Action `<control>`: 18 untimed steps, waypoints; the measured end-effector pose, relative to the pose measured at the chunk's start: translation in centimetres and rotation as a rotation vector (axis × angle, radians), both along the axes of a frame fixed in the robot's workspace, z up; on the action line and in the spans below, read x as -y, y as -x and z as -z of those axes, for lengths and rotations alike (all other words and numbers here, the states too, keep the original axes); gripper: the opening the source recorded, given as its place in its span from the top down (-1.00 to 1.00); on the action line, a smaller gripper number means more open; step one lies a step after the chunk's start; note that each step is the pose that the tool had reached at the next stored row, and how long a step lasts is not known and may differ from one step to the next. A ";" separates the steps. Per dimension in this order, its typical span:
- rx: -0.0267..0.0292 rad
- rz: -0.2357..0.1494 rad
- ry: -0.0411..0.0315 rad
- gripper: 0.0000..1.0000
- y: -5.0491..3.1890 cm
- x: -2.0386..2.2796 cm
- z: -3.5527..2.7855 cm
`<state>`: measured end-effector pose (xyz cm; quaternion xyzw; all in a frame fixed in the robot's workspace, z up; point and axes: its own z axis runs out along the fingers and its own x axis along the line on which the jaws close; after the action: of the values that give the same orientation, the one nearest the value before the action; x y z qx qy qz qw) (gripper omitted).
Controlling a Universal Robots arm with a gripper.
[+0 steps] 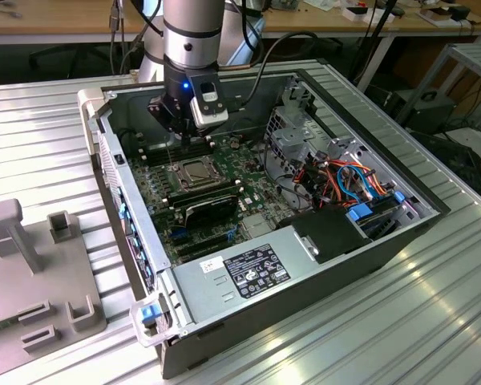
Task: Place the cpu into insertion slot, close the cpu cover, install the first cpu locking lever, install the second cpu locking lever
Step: 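Install the first cpu locking lever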
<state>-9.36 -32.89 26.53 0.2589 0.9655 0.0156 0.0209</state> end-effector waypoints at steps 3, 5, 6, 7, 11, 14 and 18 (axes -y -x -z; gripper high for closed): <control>-0.0001 -0.001 0.0000 0.79 0.05 0.00 0.00; -0.0001 -0.001 0.0001 0.79 0.04 0.00 0.00; -0.0001 -0.001 0.0000 0.79 0.05 0.00 0.00; -0.0001 -0.001 0.0000 0.79 0.05 0.00 0.00; 0.0000 -0.001 0.0000 0.79 0.04 0.00 0.00; -0.0001 -0.001 0.0000 0.79 0.05 0.00 0.00; -0.0001 -0.029 0.0000 0.79 0.06 0.01 0.00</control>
<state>-9.42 -32.90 26.54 0.2448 0.9692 0.0159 0.0206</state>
